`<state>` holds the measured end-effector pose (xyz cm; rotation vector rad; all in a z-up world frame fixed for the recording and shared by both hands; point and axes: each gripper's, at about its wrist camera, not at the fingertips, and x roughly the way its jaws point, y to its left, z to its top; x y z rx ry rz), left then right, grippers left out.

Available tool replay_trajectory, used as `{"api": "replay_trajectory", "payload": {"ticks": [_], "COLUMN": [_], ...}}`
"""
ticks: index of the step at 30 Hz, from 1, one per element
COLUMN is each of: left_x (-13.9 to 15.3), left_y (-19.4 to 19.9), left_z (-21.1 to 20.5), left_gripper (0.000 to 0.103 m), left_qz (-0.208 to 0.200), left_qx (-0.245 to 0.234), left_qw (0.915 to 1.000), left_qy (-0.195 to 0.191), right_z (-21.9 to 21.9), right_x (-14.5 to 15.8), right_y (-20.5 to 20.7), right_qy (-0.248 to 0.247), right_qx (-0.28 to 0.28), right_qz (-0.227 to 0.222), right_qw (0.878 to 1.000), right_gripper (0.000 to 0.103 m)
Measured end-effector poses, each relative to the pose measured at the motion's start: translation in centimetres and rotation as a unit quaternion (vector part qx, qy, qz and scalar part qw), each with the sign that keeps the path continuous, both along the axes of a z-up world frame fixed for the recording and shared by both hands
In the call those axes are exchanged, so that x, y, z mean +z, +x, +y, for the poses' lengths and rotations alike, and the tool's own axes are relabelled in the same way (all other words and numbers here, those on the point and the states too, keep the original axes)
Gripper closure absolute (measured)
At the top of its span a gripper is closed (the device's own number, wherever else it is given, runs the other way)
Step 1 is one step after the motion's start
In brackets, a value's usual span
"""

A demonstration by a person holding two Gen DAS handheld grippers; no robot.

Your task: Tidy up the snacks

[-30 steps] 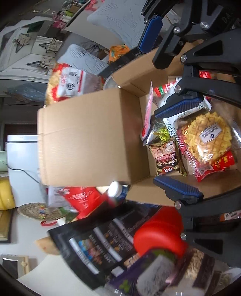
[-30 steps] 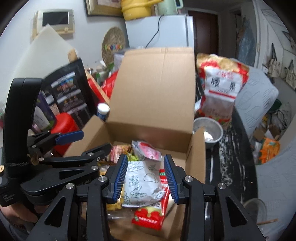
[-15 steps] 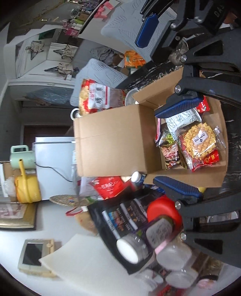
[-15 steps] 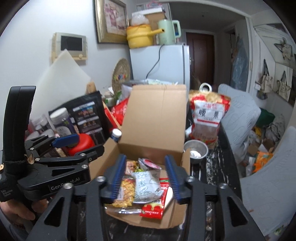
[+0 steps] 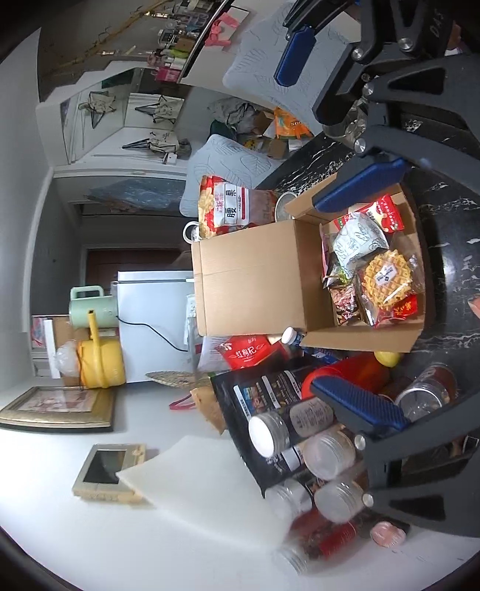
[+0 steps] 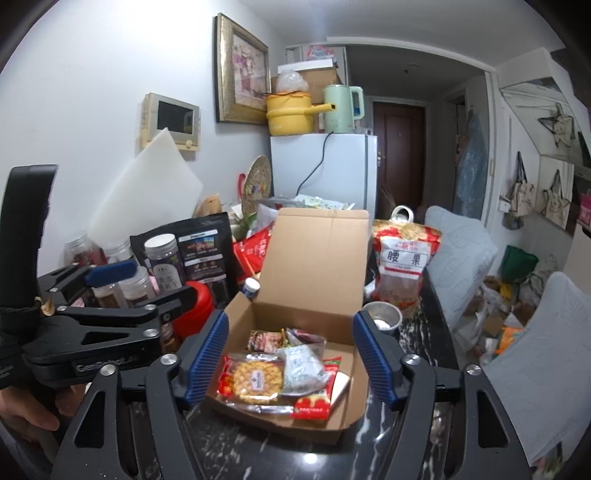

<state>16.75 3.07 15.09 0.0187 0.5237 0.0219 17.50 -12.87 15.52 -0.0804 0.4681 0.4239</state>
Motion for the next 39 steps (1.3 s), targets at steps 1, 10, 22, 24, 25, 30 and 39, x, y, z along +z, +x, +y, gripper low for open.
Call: {"api": "replay_trajectory", "payload": {"ticks": [1,10,22,24,25,30,39], "left_x": [0.0,-1.3,-4.3,-4.9,-5.3,-6.9,-8.3], "left_y": [-0.7,-4.6,-8.6,-9.0,-9.1,-9.6,-9.4], "left_z": [0.0,-0.1,-0.2,-0.2,-0.2,-0.3,0.0], "left_gripper": [0.012,0.011,0.011,0.011,0.011,0.011,0.011], "left_qz": [-0.002,-0.01,-0.007,-0.001,0.002,0.021,0.038], "left_qx": [-0.003,-0.018,-0.026,-0.029,-0.03,-0.031,-0.03], "left_qw": [1.0,0.9998,0.9996,0.9996,0.9995,0.9992,0.9987], "left_qy": [0.0,-0.002,0.0,-0.003,-0.005,-0.01,-0.015], "right_z": [-0.1,-0.4,-1.0,-1.0,-1.0,-1.1,-1.2], "right_x": [0.0,-1.5,-5.2,-5.8,-6.1,-7.3,-8.5], "right_y": [-0.5,-4.0,-7.4,-7.7,-7.9,-8.5,-8.5], "right_qy": [0.0,0.001,-0.004,-0.003,-0.004,0.001,0.0], "right_qx": [-0.003,-0.02,-0.053,-0.057,-0.059,-0.058,-0.06], "right_qz": [-0.002,-0.008,0.008,0.014,0.016,0.031,0.046], "right_qw": [1.0,1.0,0.999,0.998,0.998,0.998,0.997], "right_gripper": [0.029,0.023,0.022,0.022,0.022,0.022,0.022]}}
